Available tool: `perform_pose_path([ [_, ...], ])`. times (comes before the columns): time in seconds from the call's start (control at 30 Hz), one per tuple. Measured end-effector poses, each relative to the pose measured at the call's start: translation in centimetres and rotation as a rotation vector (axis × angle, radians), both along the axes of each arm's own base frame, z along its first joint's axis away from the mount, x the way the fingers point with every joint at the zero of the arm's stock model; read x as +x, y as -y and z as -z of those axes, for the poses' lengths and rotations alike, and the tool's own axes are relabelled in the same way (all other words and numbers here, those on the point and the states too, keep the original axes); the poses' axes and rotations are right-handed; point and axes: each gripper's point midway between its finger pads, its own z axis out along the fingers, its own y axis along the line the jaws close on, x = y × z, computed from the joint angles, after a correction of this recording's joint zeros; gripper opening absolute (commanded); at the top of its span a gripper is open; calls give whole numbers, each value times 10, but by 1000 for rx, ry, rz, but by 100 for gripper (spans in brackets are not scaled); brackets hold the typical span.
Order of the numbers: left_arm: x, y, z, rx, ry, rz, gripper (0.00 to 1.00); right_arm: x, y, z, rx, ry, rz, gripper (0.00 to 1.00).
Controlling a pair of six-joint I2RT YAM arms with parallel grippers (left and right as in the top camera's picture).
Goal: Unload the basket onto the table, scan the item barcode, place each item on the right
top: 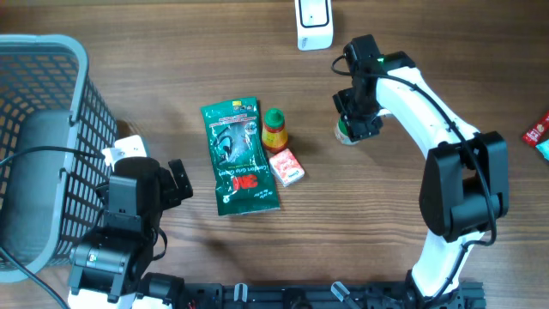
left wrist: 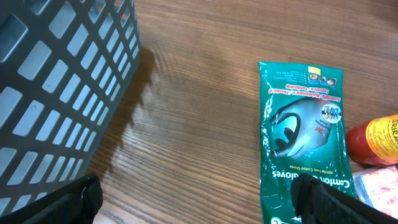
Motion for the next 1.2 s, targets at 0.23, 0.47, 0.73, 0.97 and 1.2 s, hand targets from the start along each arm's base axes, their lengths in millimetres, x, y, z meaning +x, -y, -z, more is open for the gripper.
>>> perform_pose_path([
  [0.23, 0, 0, 0, 0, 0, 0, 100, -4, -9, -6, 5, 78, -819, 84],
  [0.47, 0, 0, 0, 0, 0, 0, 100, -24, 17, -13, -100, -26, -1289, 89],
  [0.73, 0, 0, 0, 0, 0, 0, 100, 8, 6, -97, -143, 168, -1065, 100],
  [0.97, 0, 0, 0, 0, 0, 0, 100, -10, 6, -79, -11, 48, -80, 100],
  [1.2, 0, 0, 0, 0, 0, 0, 100, 1, -10, -30, 111, 57, 206, 98],
])
